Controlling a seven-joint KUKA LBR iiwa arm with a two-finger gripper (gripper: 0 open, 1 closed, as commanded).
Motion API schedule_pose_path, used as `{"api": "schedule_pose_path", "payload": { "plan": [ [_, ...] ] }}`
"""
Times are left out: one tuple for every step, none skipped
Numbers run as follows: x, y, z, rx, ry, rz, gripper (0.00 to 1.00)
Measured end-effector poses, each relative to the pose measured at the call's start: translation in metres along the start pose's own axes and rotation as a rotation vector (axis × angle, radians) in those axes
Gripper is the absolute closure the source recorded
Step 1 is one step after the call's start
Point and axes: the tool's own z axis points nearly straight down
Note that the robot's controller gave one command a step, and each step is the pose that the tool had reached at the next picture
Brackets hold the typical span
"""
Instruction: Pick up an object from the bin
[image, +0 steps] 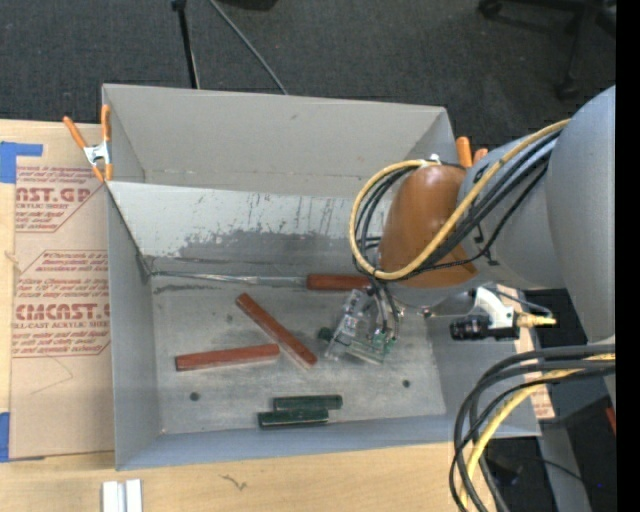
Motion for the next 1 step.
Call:
{"api": "schedule_pose_path", "payload": {
  "plan": [
    [-0.0018,0.0016,-0.0825,-0.002,-0.005,-0.001,1.0]
  ]
}}
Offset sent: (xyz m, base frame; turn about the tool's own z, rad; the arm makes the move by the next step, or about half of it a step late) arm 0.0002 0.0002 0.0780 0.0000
